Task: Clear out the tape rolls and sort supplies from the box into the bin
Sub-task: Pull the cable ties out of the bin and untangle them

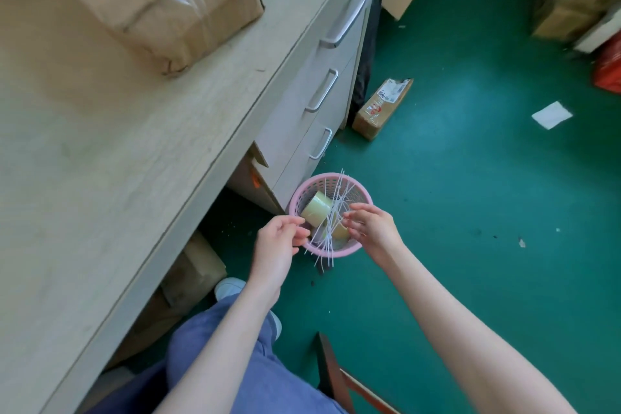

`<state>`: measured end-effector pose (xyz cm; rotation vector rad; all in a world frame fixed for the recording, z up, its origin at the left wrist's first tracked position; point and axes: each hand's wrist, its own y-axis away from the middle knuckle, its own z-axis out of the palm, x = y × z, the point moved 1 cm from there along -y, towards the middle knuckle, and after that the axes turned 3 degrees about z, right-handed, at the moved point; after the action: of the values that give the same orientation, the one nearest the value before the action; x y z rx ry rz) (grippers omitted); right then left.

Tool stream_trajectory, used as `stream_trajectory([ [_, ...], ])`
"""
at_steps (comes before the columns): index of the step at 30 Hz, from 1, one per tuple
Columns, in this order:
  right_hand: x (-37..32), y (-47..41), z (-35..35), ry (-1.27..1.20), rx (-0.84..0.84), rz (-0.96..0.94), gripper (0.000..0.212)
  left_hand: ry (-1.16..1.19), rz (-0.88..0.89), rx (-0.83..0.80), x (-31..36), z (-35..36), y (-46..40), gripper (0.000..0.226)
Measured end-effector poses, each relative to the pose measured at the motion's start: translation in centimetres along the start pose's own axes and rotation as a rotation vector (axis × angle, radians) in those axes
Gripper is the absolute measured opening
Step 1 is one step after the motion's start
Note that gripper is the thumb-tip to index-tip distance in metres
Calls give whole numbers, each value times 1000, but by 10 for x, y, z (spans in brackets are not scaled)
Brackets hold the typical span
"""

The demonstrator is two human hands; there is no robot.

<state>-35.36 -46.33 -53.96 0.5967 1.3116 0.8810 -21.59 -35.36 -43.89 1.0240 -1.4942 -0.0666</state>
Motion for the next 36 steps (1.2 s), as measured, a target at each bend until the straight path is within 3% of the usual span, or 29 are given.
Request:
stream_trajectory([
  [7,-44,121,4,200,-225,-225,16,-4,182,-79,36,-23,79,25],
  [15,-67,266,40,335,-544,-395,16,83,453,42,64,-74,192,25],
  [23,-66,356,103,485,-783,-550,16,143,776,331,76,-144,278,26],
  [36,-39,466,257,613,-1218,-760,15,-4,913,795,78,-297,364,18],
])
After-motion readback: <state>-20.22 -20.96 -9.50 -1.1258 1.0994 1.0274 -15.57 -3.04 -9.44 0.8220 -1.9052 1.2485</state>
